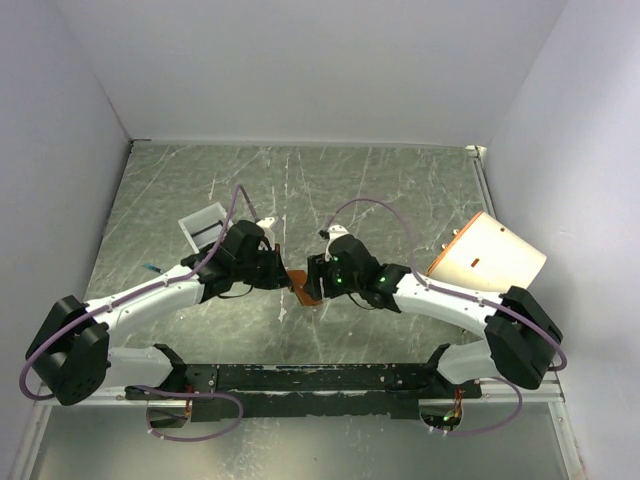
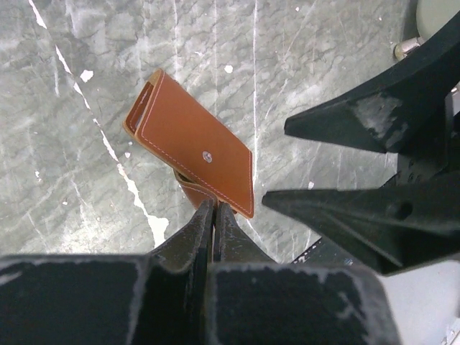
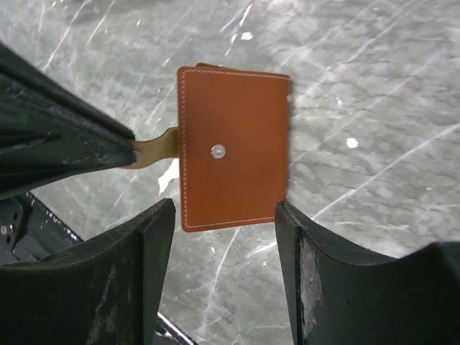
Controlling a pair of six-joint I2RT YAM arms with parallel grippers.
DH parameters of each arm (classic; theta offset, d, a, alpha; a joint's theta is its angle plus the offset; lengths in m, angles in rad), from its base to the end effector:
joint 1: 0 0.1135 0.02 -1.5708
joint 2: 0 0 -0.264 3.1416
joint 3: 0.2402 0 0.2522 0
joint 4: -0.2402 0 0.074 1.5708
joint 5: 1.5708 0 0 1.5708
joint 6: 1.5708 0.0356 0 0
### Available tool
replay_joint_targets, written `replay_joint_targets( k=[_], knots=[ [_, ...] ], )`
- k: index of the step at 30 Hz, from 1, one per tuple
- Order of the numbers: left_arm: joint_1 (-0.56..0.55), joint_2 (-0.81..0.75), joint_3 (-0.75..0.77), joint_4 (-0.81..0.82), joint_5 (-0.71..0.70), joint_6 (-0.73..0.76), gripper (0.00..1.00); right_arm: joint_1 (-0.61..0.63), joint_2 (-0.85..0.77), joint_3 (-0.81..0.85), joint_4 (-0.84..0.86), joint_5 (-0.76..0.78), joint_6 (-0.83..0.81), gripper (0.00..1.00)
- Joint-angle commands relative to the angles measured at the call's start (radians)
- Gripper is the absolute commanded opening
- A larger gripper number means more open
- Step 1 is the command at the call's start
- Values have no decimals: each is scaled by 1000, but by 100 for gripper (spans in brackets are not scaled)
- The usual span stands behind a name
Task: Put the credit cards into the card holder
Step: Open the card holder at the center of the board.
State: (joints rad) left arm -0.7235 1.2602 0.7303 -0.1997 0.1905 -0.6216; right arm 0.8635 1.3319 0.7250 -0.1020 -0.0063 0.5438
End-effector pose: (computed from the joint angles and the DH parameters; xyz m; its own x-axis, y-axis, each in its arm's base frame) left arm 0.1921 -0.1786 0.2202 -0.8463 -0.0154 -0.5325 0.3235 0.7793 -0.5367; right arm 0.1793 0.2101 0.2082 -0.7569 -0.0891 -0.6475 -0.4342 0.8090 0.3963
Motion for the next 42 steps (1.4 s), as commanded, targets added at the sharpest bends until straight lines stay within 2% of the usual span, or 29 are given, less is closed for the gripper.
replay_joint_targets(
  k=[1, 16, 21, 24, 26, 29, 37, 42],
  knots=[
    [-6, -5, 37, 19, 37, -7, 7, 36, 15, 0, 32, -9, -28, 58],
    [-5, -39, 26, 18, 27, -25, 7, 46, 127, 66, 31, -1, -58, 58],
    [-6, -43, 38, -18, 3, -12, 7, 45, 105, 63, -6, 94, -35, 53],
    [-6, -47, 35, -41, -19, -3, 7, 44, 99, 61, -17, 115, -39, 47],
    [-7, -52, 22, -39, -20, -5, 7, 43, 136, 73, -30, 104, -33, 35],
    [-5, -54, 3, -39, -20, -9, 7, 43, 205, 139, -90, 100, -9, 30],
    [-5, -59, -37, -57, -30, -13, 7, 39, 168, 152, -86, 116, -2, 33],
    [-6, -88, -74, -36, -17, -33, 7, 34, 206, 182, -96, 121, -8, 33]
  ],
)
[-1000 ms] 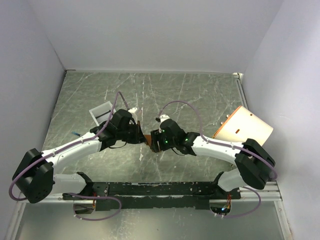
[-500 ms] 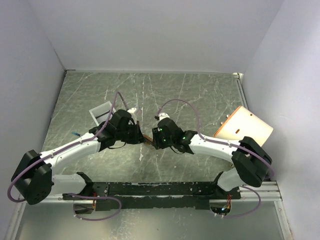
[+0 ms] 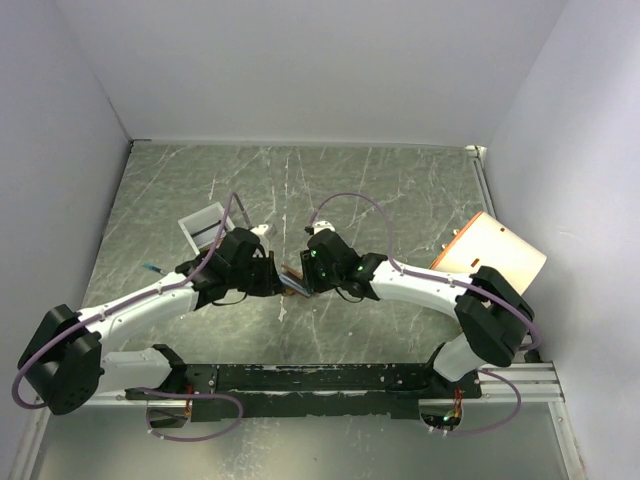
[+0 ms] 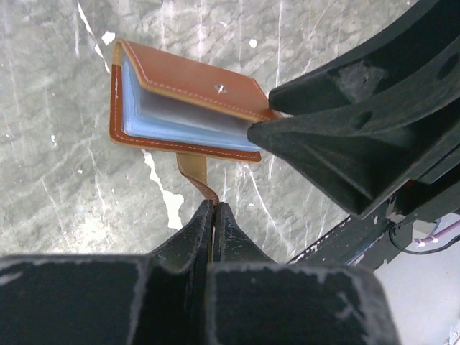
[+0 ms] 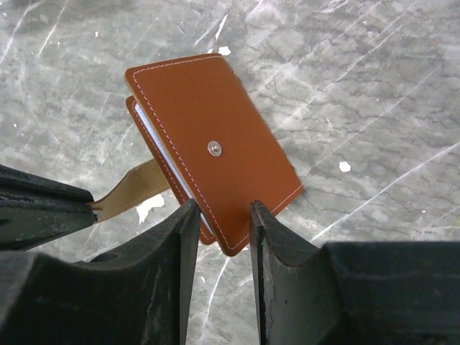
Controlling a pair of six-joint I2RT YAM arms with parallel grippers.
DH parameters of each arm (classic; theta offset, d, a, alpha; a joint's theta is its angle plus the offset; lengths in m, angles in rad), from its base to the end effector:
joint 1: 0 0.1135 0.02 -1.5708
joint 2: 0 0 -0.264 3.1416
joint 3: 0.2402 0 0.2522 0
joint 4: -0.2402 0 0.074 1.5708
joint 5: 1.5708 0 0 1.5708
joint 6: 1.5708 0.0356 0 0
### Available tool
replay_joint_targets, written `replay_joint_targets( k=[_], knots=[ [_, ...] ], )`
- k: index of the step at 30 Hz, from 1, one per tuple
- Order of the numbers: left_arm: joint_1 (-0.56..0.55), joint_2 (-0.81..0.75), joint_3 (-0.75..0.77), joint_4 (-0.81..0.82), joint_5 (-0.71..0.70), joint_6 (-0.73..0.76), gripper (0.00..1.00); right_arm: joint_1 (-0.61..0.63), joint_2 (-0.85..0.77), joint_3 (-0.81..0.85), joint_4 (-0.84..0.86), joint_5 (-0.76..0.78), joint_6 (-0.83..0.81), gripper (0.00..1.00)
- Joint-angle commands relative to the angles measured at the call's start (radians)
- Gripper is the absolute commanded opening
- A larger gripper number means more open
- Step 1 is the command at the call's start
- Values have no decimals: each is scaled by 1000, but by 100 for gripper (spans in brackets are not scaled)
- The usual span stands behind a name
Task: Put the credit cards into the card holder
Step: Open the card holder at the center of the board.
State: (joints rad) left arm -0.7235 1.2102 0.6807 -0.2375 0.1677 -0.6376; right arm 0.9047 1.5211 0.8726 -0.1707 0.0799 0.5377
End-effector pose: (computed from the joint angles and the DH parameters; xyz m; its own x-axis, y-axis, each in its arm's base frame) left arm 0.1813 -0.1681 0.2129 -0.8601 -0.0234 -0.5096 0.2873 0.8033 -0.5217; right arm 0.1957 0.2444 0.1970 -0.7719 -0.1559 -0.6163 -0.4130 0.8600 0.2996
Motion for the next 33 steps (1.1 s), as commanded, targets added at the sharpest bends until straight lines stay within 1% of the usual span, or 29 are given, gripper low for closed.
replay_joint_targets(
  k=[1, 2, 3, 7, 8, 10, 12, 15, 21, 26, 31, 33],
  knots=[
    [-6, -41, -27, 3, 4, -18, 7, -7, 21, 37, -24, 34, 0, 33],
    [-6, -42, -27, 0, 0, -17, 7, -8, 27, 37, -19, 30, 1, 32],
    [-6, -43, -27, -4, 0, -16, 7, -8, 30, 41, -17, 29, 0, 30],
    [-7, -44, -25, -26, -23, -8, 7, -12, 27, 55, -62, 86, 7, 11],
    [-6, -45, -23, -41, -38, -10, 7, -13, 15, 53, -80, 100, 11, 8],
    [-5, -41, -16, -75, -72, -11, 7, -16, -14, 41, -125, 131, 27, 5],
    [-7, -35, -6, -107, -99, -11, 7, -17, -33, 23, -194, 171, 57, 4],
    [-6, -29, 5, -142, -115, -11, 7, -17, -36, -21, -266, 191, 83, 4],
    [-6, -53, 6, -177, -149, -22, 7, -19, -88, -110, -328, 217, 137, 6],
    [-6, -16, 20, -194, -179, -7, 8, -19, -137, -125, -325, 200, 148, 11],
    [-7, 24, 43, -192, -181, 0, 13, -17, -148, -142, -271, 135, 164, 11],
    [-5, 21, 43, -184, -176, -4, 10, -17, -145, -145, -270, 131, 172, 14]
  ],
)
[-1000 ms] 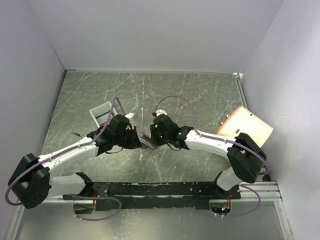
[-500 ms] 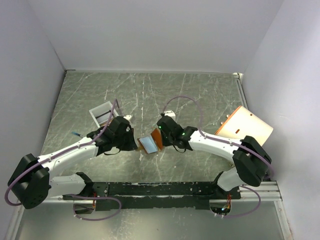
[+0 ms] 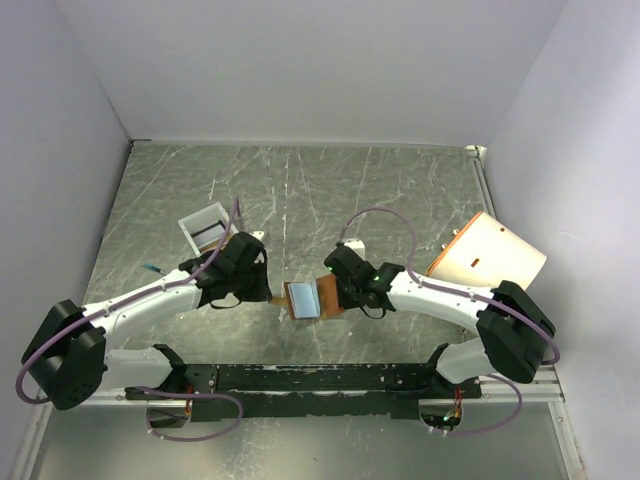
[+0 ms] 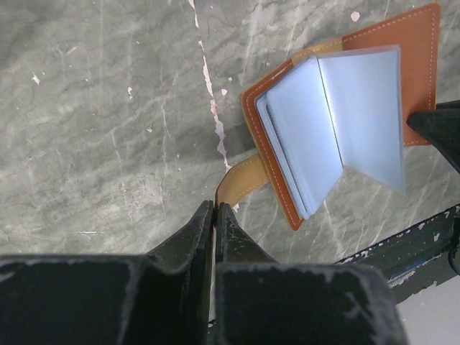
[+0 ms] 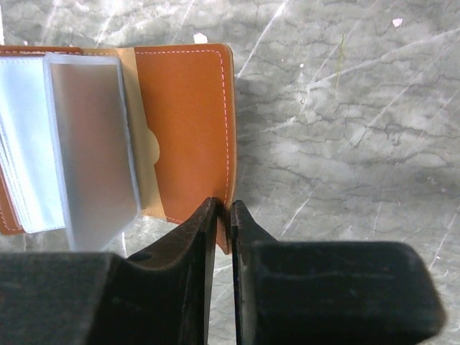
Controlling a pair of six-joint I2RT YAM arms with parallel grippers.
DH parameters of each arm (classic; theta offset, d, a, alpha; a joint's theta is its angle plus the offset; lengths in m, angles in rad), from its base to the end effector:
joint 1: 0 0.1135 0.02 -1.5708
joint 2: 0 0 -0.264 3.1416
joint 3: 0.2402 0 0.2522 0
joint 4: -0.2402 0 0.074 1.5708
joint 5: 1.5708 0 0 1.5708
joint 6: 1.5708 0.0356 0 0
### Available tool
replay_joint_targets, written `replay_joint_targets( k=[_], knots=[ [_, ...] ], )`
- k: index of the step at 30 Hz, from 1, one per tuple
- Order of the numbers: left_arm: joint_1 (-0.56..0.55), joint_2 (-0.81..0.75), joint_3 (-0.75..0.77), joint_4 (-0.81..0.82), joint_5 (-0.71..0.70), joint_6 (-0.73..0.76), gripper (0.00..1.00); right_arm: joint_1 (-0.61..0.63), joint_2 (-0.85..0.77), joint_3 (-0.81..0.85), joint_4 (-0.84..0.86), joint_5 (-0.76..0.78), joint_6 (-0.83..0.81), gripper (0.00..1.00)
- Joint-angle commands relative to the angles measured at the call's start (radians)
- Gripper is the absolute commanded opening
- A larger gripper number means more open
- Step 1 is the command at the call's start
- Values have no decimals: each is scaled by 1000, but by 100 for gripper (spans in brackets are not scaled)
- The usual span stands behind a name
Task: Put the credit cards into the card holder
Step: Open the card holder at the center of the board.
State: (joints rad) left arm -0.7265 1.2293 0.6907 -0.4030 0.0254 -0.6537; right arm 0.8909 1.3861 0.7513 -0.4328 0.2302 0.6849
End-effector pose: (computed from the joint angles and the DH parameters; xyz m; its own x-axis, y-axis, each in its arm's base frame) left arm 0.1767 -0.1582 0.1995 -0.8904 -0.0220 -0.4547 0.1685 0.9119 -0.3742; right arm 0.1677 0.1945 0.1809 -0.8618 -0.0862 -0.4999 -0.1844 0.9713 0.1502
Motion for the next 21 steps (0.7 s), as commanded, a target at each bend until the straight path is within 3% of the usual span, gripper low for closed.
replay_joint_targets(
  k=[1, 6, 13, 21],
  knots=[
    [-3, 0, 33, -16, -33, 11, 8, -4, -5, -17, -21, -3, 29, 19],
    [-2, -24, 37, 23, 20, 7, 7, -2, -42, 54, -97, 31, 35, 34],
    [-3, -34, 33, 55, 45, -2, 7, 16, -119, 128, -114, 0, 64, 35],
    [-3, -42, 51, 69, 66, -9, 7, 122, -114, 177, 80, -77, 79, 40]
  ],
)
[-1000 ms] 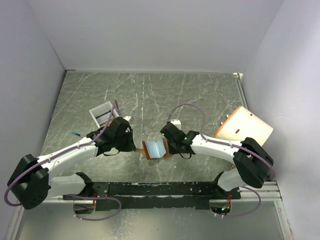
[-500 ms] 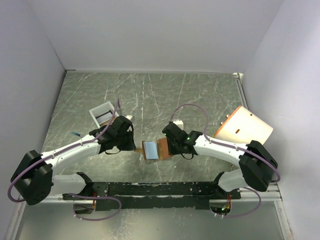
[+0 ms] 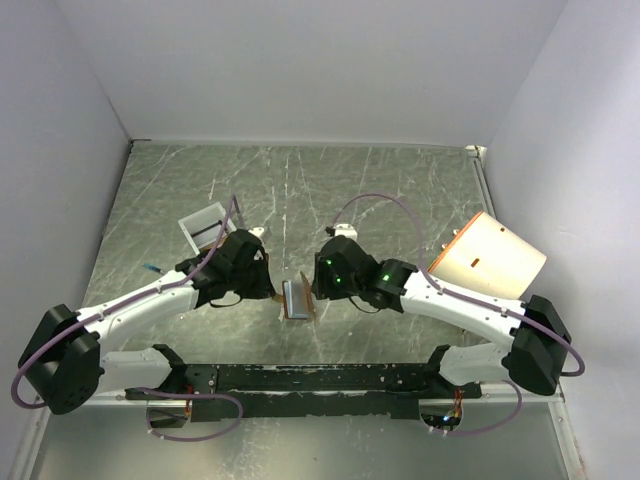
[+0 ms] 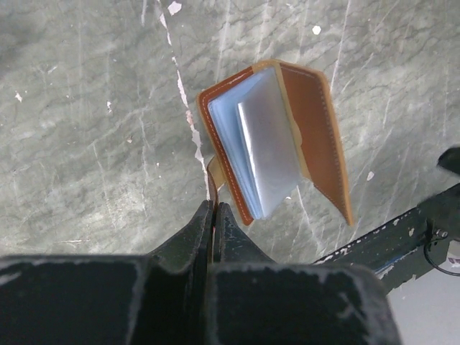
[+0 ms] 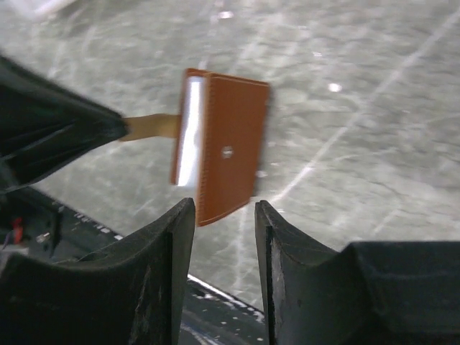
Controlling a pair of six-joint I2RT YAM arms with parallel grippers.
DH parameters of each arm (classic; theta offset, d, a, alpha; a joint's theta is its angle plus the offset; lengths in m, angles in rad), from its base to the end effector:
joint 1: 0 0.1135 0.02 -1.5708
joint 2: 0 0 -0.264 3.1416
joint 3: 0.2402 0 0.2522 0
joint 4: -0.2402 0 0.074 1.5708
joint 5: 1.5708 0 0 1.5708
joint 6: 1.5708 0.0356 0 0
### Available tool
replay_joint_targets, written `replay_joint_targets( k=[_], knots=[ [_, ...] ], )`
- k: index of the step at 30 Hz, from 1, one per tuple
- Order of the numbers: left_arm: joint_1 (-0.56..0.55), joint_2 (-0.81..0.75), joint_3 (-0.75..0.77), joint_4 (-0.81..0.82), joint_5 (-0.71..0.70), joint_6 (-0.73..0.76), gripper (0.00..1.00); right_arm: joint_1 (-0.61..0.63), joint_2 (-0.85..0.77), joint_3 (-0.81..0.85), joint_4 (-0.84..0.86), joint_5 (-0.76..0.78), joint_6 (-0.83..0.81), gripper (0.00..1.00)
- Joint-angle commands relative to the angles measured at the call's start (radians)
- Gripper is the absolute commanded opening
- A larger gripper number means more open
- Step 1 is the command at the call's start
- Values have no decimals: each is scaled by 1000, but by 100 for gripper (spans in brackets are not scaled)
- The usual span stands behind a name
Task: Put the credit cards into the card holder
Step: Open the card holder at the center of the board.
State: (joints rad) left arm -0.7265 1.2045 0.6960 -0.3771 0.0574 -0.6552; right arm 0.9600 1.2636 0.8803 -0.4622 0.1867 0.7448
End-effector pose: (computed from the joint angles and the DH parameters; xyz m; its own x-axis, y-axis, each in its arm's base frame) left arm 0.1765 -0.1596 0.2083 -0.8795 -0.0322 -0.4747 0.1947 0.8860 -0.4208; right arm 0.1557 0.2109 0.2476 -0.8133 -0.0003 -0.5819 -0.2490 0.9040 0.3475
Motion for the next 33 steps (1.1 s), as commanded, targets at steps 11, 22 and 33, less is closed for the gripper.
replay_joint_targets(
  k=[11, 22, 33],
  knots=[
    [-3, -57, 51, 54, 68, -27, 7, 112, 190, 81, 200, -28, -1, 41],
    [-3, -49, 24, 56, 45, -31, 7, 85, 211, -17, 187, 71, 19, 46],
    [-3, 1, 15, 17, -7, -2, 7, -37, 176, -178, 318, -63, 25, 52]
  ],
)
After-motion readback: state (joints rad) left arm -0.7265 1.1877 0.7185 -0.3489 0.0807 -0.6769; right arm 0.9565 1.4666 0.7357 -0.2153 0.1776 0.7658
